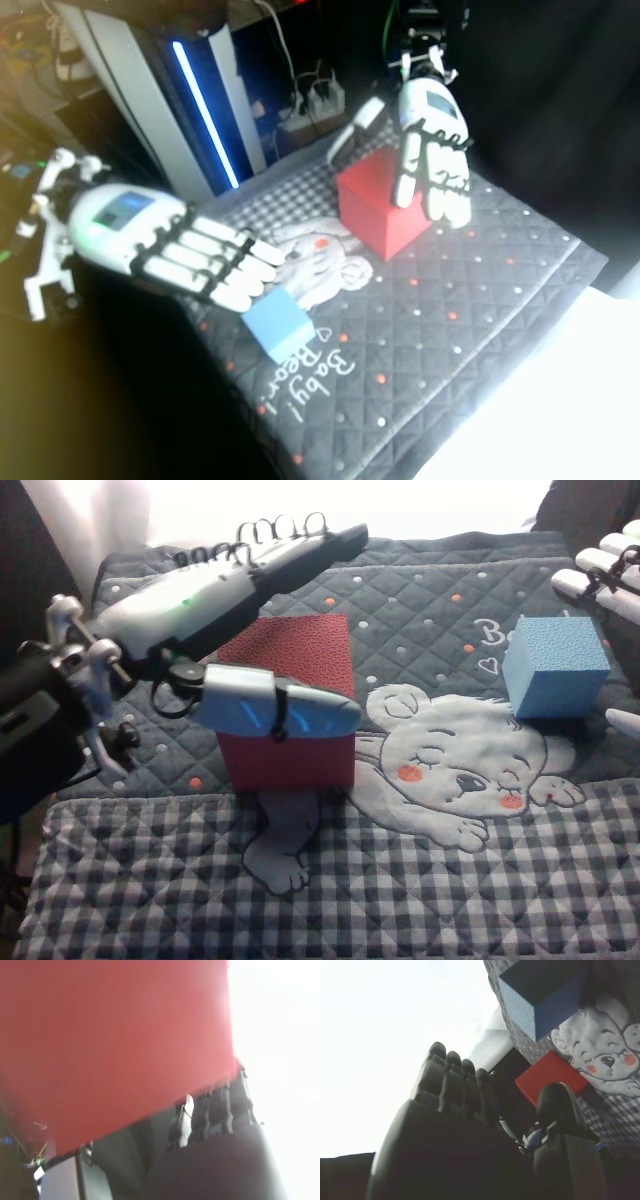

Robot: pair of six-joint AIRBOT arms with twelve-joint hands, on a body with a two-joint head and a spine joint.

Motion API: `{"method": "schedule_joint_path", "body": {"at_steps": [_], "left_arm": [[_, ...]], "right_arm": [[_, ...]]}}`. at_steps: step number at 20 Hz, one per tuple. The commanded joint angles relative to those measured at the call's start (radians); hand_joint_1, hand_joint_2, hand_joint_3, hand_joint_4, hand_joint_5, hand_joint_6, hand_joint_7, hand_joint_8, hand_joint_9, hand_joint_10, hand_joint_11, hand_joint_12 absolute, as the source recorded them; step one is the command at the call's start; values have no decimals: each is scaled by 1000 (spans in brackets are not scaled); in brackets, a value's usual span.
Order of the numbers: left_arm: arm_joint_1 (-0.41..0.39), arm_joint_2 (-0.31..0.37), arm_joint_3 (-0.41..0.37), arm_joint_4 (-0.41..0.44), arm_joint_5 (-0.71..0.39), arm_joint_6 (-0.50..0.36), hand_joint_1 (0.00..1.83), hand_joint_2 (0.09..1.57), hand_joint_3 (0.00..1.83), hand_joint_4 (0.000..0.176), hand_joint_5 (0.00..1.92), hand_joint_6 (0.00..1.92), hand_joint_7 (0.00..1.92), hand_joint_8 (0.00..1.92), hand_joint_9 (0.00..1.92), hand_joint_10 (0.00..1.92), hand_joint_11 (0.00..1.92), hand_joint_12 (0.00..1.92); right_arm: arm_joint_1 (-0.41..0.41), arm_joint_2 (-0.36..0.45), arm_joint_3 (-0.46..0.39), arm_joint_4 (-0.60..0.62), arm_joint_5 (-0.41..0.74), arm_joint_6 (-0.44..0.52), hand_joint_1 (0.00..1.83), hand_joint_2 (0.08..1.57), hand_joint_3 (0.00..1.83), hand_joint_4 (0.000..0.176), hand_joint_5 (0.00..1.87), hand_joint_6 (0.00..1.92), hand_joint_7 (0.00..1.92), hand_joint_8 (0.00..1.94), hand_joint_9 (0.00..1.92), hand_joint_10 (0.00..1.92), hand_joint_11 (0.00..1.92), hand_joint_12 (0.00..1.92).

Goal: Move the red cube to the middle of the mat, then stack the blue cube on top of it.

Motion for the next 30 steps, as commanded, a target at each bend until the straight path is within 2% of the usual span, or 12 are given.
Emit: {"method": "schedule_joint_path", "body": {"at_steps": [1, 9, 10, 11, 14, 17, 20, 21, 22, 23, 24, 30], "left_arm": [[0, 20, -8, -13, -179, -6, 488, 834, 0, 176, 0, 0, 0, 0, 0, 0, 0, 0], [192, 199, -158, -146, -428, 87, 608, 876, 7, 176, 0, 0, 0, 0, 0, 0, 0, 0], [205, 207, -164, -152, -442, 87, 631, 882, 9, 176, 0, 0, 0, 0, 0, 0, 0, 0], [231, 223, -176, -166, -474, 87, 643, 900, 17, 164, 0, 0, 0, 0, 0, 0, 0, 0], [318, 253, -207, -237, -593, 92, 592, 897, 9, 76, 0, 0, 0, 0, 0, 0, 0, 0], [395, 267, -223, -307, -686, 92, 641, 927, 16, 126, 0, 0, 0, 0, 0, 0, 0, 0], [408, 269, -227, -313, -688, 92, 619, 928, 12, 95, 0, 0, 0, 0, 0, 0, 0, 0], [408, 268, -227, -313, -684, 92, 609, 928, 10, 91, 0, 0, 0, 0, 0, 0, 0, 0], [408, 267, -227, -313, -683, 92, 569, 927, 9, 84, 0, 0, 0, 0, 0, 0, 0, 0], [408, 267, -227, -314, -685, 92, 579, 925, 7, 92, 2, 0, 0, 0, 0, 0, 0, 0], [409, 266, -227, -315, -685, 92, 581, 924, 6, 99, 0, 0, 0, 0, 0, 0, 0, 0], [430, 268, -227, -337, -691, 92, 663, 940, 7, 94, 0, 0, 0, 0, 0, 0, 0, 0]], "right_arm": [[7, 5, 7, -7, 125, 13, 534, 1292, 0, 0, 0, 0, 0, 0, 0, 0, 0, 0], [52, -59, 135, 0, 21, 178, 875, 1146, 0, 0, 0, 0, 0, 0, 19, 9, 20, 22], [67, -68, 143, 1, 3, 178, 916, 1090, 51, 0, 0, 0, 0, 0, 47, 29, 3, 379], [92, -86, 160, 1, -37, 178, 962, 1093, 40, 0, 0, 0, 0, 0, 45, 32, 0, 612], [128, -119, 188, -2, -98, 178, 1077, 1129, 6, 0, 0, 0, 0, 0, 59, 41, 0, 628], [150, -162, 224, -2, -154, 178, 1103, 1130, 2, 0, 0, 0, 14, 2, 44, 38, 0, 423], [176, -196, 253, -1, -203, 178, 1152, 1137, 1, 0, 197, 55, 234, 30, 205, 221, 0, 1240], [180, -204, 257, -2, -207, 178, 1201, 1147, 1, 0, 276, 93, 316, 39, 239, 556, 0, 1560], [184, -206, 258, -2, -208, 178, 1240, 1152, 0, 0, 380, 187, 456, 112, 329, 859, 111, 1690], [193, -207, 257, -11, -209, 178, 1162, 1272, 5, 0, 481, 1339, 705, 1145, 608, 1299, 506, 1733], [202, -207, 255, -19, -210, 178, 1296, 1266, 0, 0, 501, 1521, 725, 1393, 756, 1468, 689, 1799], [255, -148, 206, -210, -211, 304, 1287, 1260, 0, 0, 630, 1451, 697, 1507, 788, 1590, 812, 1884]]}}
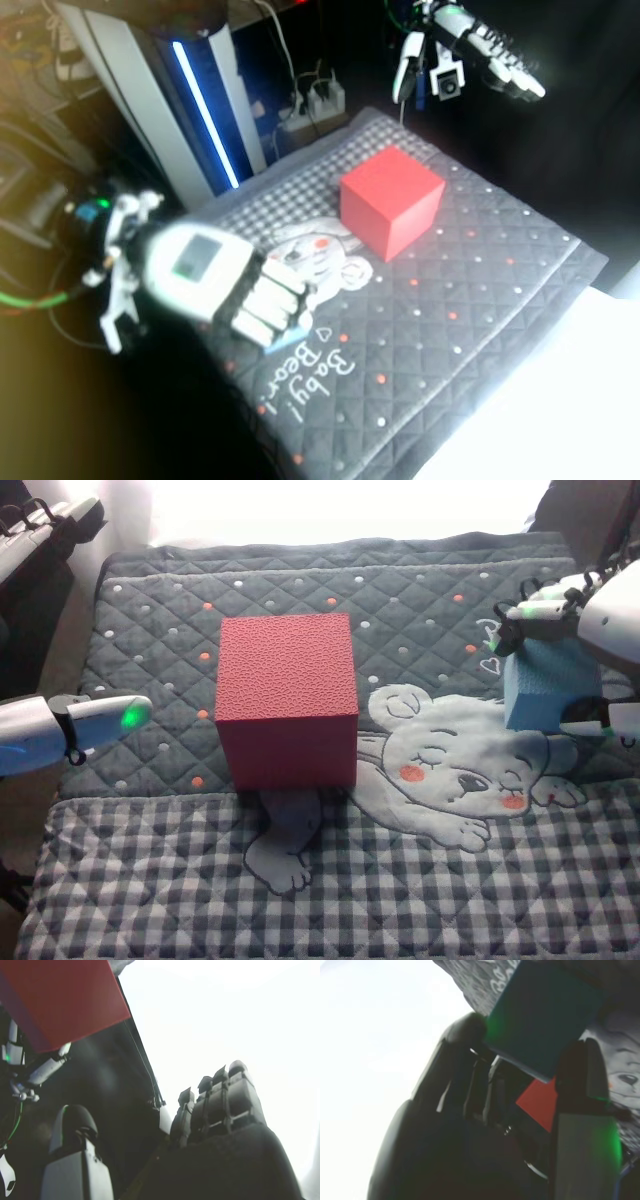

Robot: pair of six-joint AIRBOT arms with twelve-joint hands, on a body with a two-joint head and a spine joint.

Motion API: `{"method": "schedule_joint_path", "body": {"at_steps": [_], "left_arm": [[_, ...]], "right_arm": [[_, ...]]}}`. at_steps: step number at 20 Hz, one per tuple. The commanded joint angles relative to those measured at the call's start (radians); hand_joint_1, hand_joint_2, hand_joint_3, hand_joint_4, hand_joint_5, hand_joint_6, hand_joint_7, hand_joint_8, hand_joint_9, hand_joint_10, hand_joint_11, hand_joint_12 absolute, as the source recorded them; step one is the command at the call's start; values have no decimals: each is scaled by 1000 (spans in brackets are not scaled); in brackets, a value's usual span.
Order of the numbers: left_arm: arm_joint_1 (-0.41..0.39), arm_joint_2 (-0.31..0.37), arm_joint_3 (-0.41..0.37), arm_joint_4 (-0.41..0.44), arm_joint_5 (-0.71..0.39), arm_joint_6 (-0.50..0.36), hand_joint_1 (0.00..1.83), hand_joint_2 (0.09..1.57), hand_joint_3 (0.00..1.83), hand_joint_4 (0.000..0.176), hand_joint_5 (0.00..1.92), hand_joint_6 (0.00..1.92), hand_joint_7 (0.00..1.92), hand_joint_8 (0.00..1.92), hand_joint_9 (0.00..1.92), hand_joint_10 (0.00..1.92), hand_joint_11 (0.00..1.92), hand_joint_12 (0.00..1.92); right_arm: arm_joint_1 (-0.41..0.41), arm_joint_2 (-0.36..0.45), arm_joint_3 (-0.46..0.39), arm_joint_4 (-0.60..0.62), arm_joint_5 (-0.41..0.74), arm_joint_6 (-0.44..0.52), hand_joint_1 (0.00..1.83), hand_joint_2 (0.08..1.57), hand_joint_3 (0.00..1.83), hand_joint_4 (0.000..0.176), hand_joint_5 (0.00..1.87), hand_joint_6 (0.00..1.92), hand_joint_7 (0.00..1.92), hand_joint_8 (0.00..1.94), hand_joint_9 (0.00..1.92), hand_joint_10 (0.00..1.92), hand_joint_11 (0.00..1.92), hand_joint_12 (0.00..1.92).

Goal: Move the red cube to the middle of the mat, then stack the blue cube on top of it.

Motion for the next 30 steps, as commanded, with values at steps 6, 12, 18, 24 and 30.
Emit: {"method": "schedule_joint_path", "body": {"at_steps": [6, 12, 18, 24, 30], "left_arm": [[17, 2, 0, -18, -144, -4, 688, 929, 0, 77, 5, 2, 0, 0, 0, 0, 0, 0], [23, -2, 9, -39, -150, -4, 771, 960, 9, 76, 0, 0, 0, 0, 0, 0, 0, 0], [31, -3, 15, -57, -159, -4, 631, 966, 6, 84, 1, 0, 0, 0, 0, 0, 47, 29], [34, -10, 22, -80, -172, -4, 656, 963, 2, 105, 15, 5, 0, 0, 0, 0, 12, 26], [41, -19, 26, -91, -177, -4, 640, 977, 1, 154, 0, 0, 0, 0, 0, 0, 3, 101]], "right_arm": [[184, 24, 12, -290, 63, 216, 1151, 1264, 49, 0, 603, 1523, 770, 1511, 838, 1744, 810, 1912], [357, -9, 15, -412, 64, 236, 1180, 1036, 532, 0, 678, 1468, 708, 1681, 763, 1888, 796, 1912], [392, -118, 54, -518, 64, 330, 1150, 1234, 56, 0, 676, 1494, 780, 1409, 809, 1798, 758, 1921], [394, -225, 90, -564, 64, 352, 1174, 1229, 41, 0, 648, 1439, 842, 1381, 874, 1644, 814, 1794], [409, -287, 120, -564, 64, 359, 1184, 1229, 0, 0, 689, 1369, 872, 1333, 780, 1563, 604, 1865]]}}
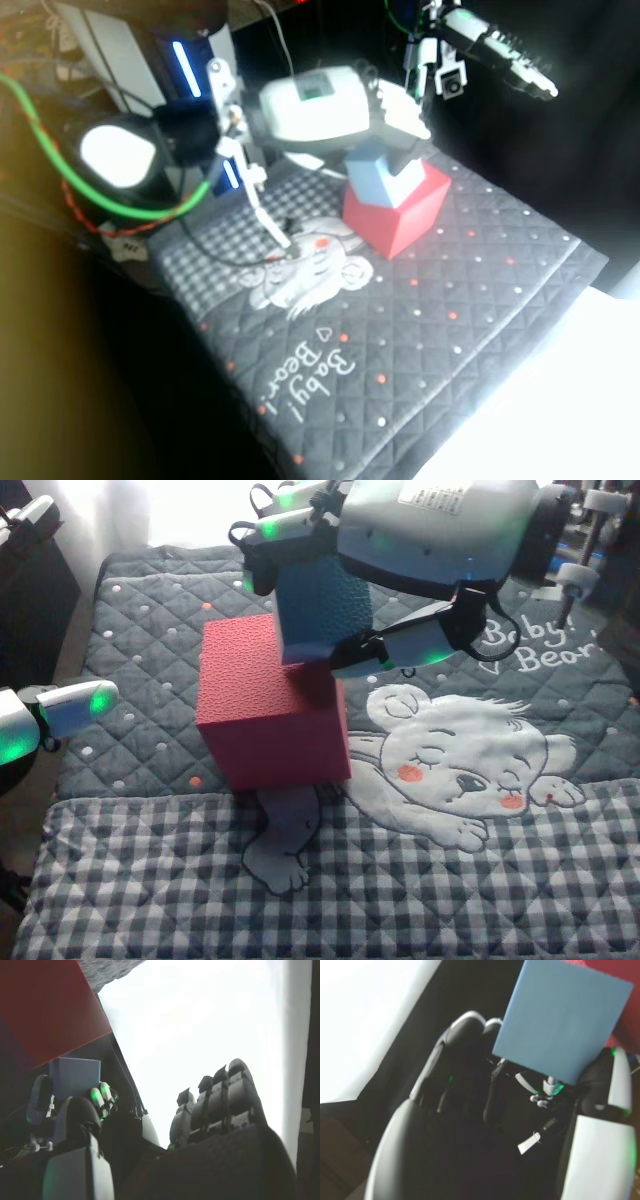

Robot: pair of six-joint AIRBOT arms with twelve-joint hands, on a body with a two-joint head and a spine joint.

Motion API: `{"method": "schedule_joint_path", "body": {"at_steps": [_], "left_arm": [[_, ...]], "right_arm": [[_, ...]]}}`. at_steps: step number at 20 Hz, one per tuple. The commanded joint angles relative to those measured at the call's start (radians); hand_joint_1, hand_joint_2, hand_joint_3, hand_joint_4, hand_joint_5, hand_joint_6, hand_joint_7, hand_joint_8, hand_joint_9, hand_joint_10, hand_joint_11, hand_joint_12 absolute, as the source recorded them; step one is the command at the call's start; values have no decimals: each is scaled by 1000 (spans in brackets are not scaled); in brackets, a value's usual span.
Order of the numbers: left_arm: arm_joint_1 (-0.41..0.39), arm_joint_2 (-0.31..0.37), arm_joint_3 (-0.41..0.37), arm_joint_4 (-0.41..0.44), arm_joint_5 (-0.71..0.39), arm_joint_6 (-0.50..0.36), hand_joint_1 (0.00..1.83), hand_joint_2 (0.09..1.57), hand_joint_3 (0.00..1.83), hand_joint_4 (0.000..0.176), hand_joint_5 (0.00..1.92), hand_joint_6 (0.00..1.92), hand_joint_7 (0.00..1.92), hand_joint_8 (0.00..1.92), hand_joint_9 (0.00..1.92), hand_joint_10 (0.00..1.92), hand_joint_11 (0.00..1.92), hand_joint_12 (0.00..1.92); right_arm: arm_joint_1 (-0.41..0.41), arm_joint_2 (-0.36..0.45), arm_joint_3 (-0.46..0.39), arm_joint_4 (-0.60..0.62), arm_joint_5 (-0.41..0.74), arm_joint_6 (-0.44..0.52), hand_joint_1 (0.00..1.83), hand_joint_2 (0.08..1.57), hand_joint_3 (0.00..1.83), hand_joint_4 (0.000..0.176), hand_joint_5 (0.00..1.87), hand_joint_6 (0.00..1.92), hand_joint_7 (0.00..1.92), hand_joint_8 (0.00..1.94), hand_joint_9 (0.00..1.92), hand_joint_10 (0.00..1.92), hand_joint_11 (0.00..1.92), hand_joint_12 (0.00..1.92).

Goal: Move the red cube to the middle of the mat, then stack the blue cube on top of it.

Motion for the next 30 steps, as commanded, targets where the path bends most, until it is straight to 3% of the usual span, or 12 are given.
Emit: {"method": "schedule_joint_path", "body": {"at_steps": [1, 7, 12, 14, 17, 18, 20, 25, 27, 28, 29, 30], "left_arm": [[-8, -4, 7, 12, -127, -4, 643, 978, 0, 152, 0, 0, 0, 0, 0, 0, 0, 143], [-8, -6, 6, 9, -126, -7, 626, 985, 0, 159, 0, 0, 0, 0, 0, 0, 0, 96], [7, -7, 1, -6, -141, -9, 648, 1004, 6, 135, 0, 0, 0, 0, 0, 0, 0, 8], [8, -11, 2, -13, -147, -9, 656, 1014, 8, 141, 0, 0, 0, 0, 0, 0, 0, 0], [16, -11, 2, -17, -154, -14, 642, 1016, 7, 130, 0, 0, 0, 0, 0, 0, 4, 2], [16, -11, 3, -17, -155, -14, 661, 1013, 4, 155, 0, 0, 0, 0, 0, 0, 3, 2], [16, -12, 3, -17, -158, -15, 670, 1010, 2, 149, 0, 0, 0, 0, 0, 0, 1, 1], [17, -14, 3, -17, -158, -16, 667, 1014, 2, 159, 0, 0, 0, 0, 0, 0, 0, 0], [18, -15, 3, -17, -158, -16, 667, 1016, 3, 147, 0, 0, 0, 0, 0, 0, 0, 0], [18, -15, 3, -17, -158, -18, 673, 1012, 0, 157, 0, 0, 0, 0, 0, 0, 14, 6], [18, -16, 4, -17, -158, -19, 697, 1019, 3, 151, 0, 0, 0, 0, 0, 0, 15, 10], [18, -19, 6, -18, -158, -20, 685, 1017, 2, 154, 0, 0, 0, 0, 0, 0, 15, 10]], "right_arm": [[17, -5, 2, 22, 97, 1, 1185, 1227, 0, 0, 714, 1307, 855, 1388, 773, 1603, 616, 1870], [43, 20, -33, 4, 97, 1, 1174, 1226, 0, 0, 788, 1239, 789, 1451, 781, 1627, 657, 1891], [47, 50, -65, -25, 98, 2, 1132, 1284, 6, 0, 644, 1443, 721, 1541, 693, 1695, 626, 1882], [47, 58, -66, -24, 98, 2, 1112, 1327, 7, 0, 512, 1615, 702, 1559, 663, 1712, 621, 1856], [51, 39, -46, -24, 97, 2, 1109, 1338, 2, 0, 500, 1594, 687, 1608, 643, 1708, 629, 1853], [51, 34, -42, -24, 97, 2, 1137, 1288, 0, 0, 643, 1422, 737, 1528, 671, 1654, 586, 1858], [51, 25, -35, -17, 97, 1, 1140, 1270, 0, 0, 709, 1371, 727, 1501, 657, 1620, 553, 1843], [51, -4, -5, -3, 96, 1, 1141, 1272, 1, 0, 655, 1447, 754, 1474, 727, 1618, 623, 1828], [50, -13, 5, 2, 88, 1, 1144, 1260, 0, 6, 687, 1443, 768, 1417, 737, 1600, 615, 1815], [47, -17, 9, 5, 80, 1, 1148, 1247, 0, 19, 740, 1390, 761, 1391, 720, 1542, 592, 1795], [43, -19, 11, 10, 77, 1, 1050, 1207, 0, 0, 296, 749, 518, 845, 379, 1136, 238, 1726], [38, -22, 15, 10, 77, 10, 1018, 1179, 0, 0, 270, 308, 516, 432, 328, 850, 110, 1681]]}}
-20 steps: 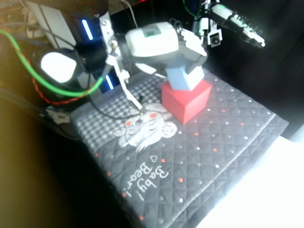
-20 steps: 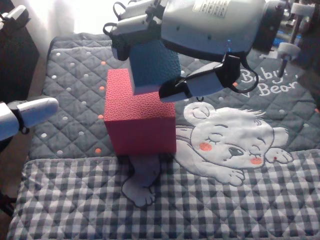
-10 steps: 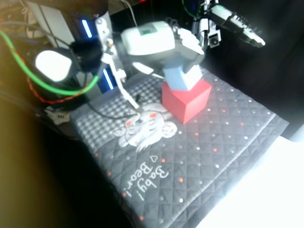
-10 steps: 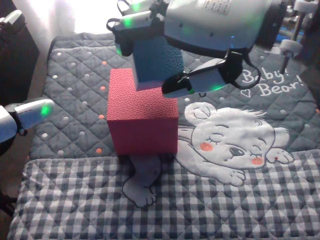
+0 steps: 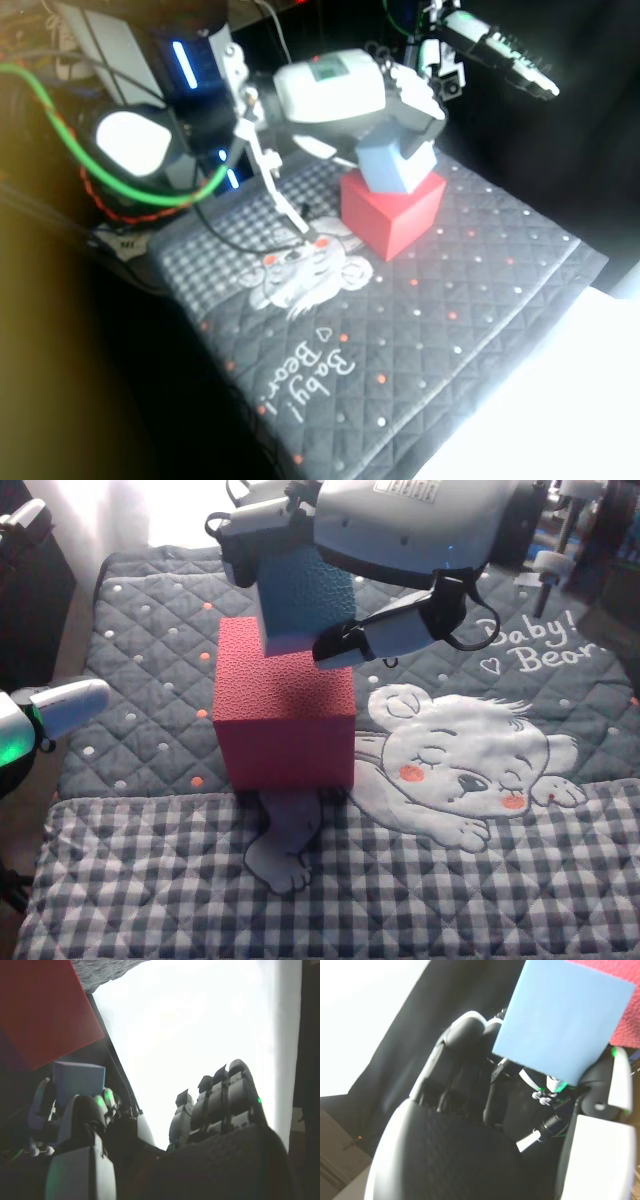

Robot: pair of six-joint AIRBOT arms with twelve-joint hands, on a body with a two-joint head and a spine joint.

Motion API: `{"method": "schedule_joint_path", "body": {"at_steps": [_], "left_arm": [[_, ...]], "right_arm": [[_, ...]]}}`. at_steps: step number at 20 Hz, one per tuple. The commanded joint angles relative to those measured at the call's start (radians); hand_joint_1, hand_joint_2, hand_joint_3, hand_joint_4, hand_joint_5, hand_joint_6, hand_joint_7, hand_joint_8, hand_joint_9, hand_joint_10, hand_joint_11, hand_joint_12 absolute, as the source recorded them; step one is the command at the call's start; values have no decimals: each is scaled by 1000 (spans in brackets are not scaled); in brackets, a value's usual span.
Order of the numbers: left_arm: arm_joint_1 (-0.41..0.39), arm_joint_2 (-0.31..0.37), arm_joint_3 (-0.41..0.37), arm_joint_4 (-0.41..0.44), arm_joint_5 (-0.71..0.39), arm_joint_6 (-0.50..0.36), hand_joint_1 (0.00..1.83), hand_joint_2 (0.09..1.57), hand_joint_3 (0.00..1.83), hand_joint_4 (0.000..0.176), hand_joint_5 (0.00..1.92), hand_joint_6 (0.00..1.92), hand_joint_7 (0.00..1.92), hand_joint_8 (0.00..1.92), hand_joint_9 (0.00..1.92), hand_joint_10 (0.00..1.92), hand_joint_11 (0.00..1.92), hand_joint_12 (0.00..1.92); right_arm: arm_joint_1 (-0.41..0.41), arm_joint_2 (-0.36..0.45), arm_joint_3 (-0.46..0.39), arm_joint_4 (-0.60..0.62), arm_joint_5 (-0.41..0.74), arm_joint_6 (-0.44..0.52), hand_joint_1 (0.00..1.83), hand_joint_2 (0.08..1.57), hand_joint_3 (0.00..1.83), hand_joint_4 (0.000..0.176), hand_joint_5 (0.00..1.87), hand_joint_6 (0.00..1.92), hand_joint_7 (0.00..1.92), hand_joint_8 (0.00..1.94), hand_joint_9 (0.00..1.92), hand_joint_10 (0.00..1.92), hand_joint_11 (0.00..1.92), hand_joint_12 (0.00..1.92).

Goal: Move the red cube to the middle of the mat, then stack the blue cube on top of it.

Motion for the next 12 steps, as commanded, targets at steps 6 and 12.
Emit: {"method": "schedule_joint_path", "body": {"at_steps": [6, 12], "left_arm": [[-3, -9, 10, 5, -131, -11, 683, 1006, 0, 148, 0, 0, 0, 0, 0, 0, 12, 13], [-2, -10, 9, 0, -132, -11, 676, 1005, 0, 148, 0, 0, 0, 0, 0, 0, 2, 22]], "right_arm": [[-6, -11, 16, 22, 103, 48, 827, 1176, 0, 0, 2, 0, 211, 0, 238, 337, 0, 1499], [-6, 2, 10, 22, 103, 49, 791, 1182, 0, 0, 0, 0, 120, 0, 153, 282, 0, 1397]]}}
